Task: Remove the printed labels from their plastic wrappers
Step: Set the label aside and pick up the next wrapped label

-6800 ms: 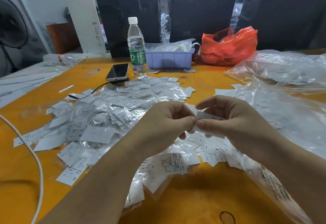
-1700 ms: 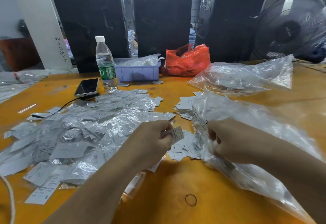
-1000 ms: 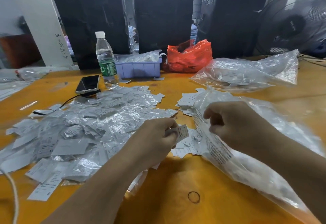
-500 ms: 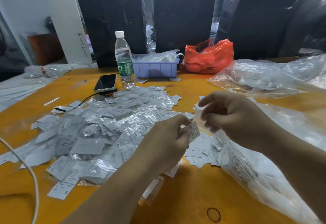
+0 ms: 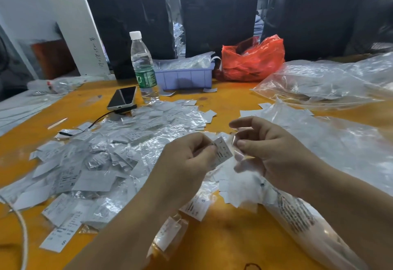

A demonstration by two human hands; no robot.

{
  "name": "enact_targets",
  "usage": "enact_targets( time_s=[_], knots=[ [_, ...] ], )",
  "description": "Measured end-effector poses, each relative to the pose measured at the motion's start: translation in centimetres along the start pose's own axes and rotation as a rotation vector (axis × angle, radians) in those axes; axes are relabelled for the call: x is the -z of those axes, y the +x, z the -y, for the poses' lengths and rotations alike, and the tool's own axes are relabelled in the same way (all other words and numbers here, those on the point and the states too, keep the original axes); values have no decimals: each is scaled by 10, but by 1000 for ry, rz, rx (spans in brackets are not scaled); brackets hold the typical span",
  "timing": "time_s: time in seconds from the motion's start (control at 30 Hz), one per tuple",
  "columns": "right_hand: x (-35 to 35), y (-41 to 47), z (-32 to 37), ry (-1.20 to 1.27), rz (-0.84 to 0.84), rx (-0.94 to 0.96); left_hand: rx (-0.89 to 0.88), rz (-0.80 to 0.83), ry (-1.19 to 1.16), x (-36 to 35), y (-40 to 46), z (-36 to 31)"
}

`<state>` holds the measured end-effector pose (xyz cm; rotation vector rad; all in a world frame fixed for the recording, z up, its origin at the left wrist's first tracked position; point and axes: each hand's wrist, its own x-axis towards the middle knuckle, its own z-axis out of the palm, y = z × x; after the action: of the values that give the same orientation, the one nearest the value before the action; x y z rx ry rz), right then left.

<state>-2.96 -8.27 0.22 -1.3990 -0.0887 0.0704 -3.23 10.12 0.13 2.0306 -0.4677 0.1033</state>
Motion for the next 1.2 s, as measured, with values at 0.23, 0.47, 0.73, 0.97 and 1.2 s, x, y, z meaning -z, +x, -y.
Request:
enact_targets(
  time_s=[0.23,0.47,0.73,0.97,1.2],
  knots=[
    [0,-3,2,102,40,19,158,265,-412,4,5,-5],
    [2,-3,-3,11,19,77,161,288,-333,-4,3,-2],
    [1,-3,-2,-59,75,-49,114,41,-151,-1,5,3],
    [-3,-6,1,-44,66,-112,115,-21,-196,-2,5,3],
    [2,-7,5,-59,38,-135,139,-60,-251,1,8,6]
  ],
)
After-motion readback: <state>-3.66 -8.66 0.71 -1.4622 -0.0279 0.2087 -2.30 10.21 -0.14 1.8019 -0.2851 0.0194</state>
